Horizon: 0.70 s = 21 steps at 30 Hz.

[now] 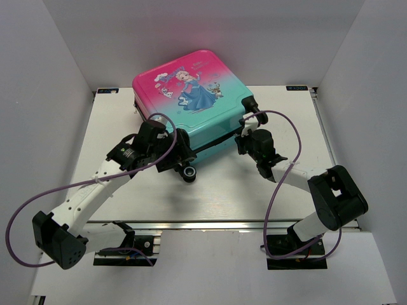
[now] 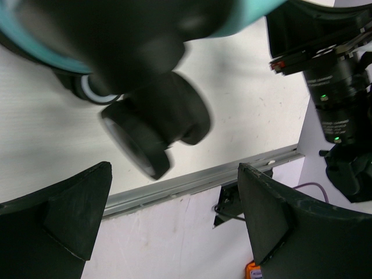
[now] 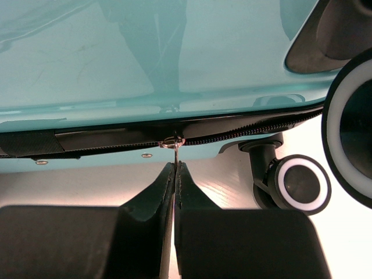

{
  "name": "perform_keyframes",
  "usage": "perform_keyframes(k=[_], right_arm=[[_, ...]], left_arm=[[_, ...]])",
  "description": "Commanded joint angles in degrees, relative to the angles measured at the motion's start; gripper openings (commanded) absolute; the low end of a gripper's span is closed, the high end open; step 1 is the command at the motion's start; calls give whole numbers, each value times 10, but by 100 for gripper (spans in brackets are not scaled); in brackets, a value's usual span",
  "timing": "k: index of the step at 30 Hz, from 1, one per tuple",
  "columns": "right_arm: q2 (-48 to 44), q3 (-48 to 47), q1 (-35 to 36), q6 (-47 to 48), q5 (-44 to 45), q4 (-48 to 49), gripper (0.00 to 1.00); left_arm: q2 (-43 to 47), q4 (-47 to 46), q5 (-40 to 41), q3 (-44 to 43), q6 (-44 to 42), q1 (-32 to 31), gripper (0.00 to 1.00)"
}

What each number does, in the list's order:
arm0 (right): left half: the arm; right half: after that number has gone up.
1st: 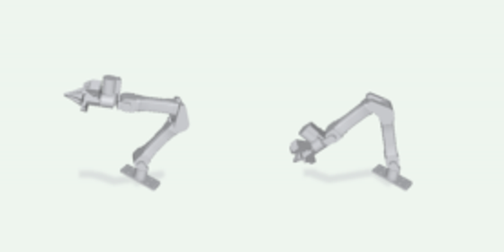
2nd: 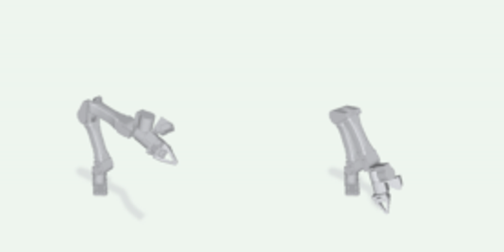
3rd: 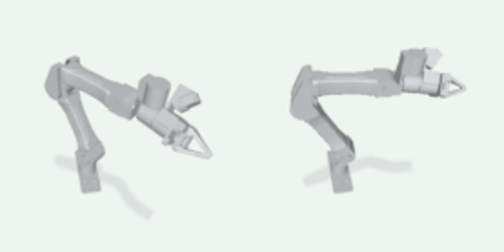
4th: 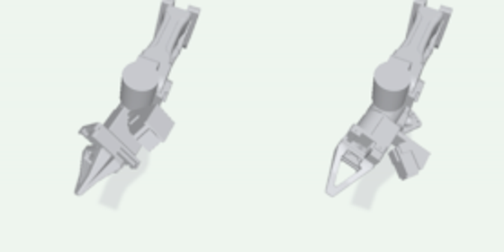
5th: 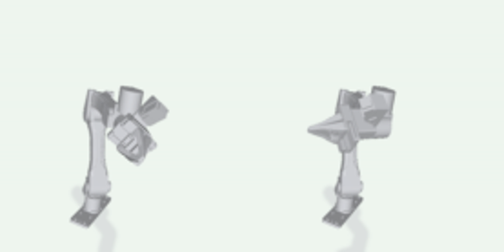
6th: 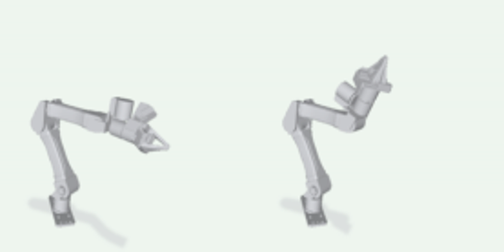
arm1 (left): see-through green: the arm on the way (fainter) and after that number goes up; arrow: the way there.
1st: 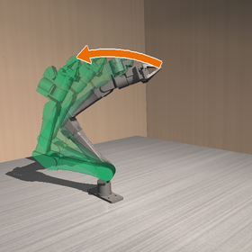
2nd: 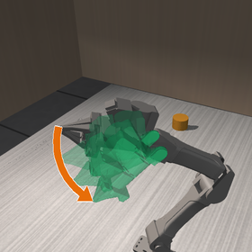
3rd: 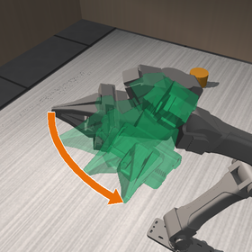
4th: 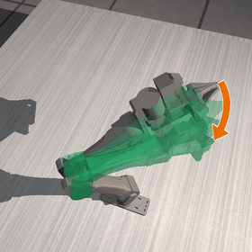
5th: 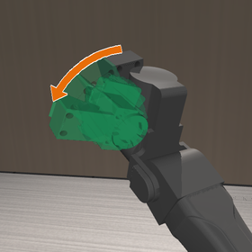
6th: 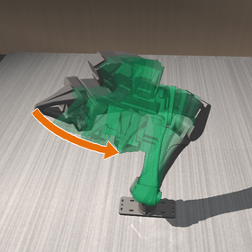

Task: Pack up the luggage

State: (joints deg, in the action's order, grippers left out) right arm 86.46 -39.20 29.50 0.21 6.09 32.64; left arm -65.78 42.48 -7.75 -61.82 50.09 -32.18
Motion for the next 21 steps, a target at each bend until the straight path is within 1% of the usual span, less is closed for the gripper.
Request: perform_keyframes(k=[1,2,5,6,7,8,9,12,14,17,18,21], right_arm=[[-35,3,-6,3,52,34,0],[-36,5,-6,3,55,35,0],[-39,11,-4,2,63,37,0],[-40,12,-6,3,61,37,0],[-44,16,-6,3,62,38,0],[-46,16,-5,3,61,39,0],[-49,19,-5,3,59,41,0],[-55,24,-5,3,51,42,0],[-56,26,-5,3,45,44,0],[-55,30,-2,3,37,46,0],[-53,31,-1,3,35,47,0],[-52,30,0,3,31,48,0]], left_arm=[[-25,20,69,-60,25,-38,98],[-36,25,103,-69,32,-46,98],[-79,43,147,-100,48,-78,98],[-99,65,163,-117,53,-92,98],[-109,80,175,-127,58,-92,98],[-116,98,210,-137,72,-101,98],[-126,132,224,-156,79,-107,98],[-127,180,273,-176,106,-113,98],[-125,183,294,-176,121,-113,98],[-131,163,290,-169,121,-118,98],[-134,140,279,-160,119,-118,98],[-145,109,265,-146,114,-124,98]])
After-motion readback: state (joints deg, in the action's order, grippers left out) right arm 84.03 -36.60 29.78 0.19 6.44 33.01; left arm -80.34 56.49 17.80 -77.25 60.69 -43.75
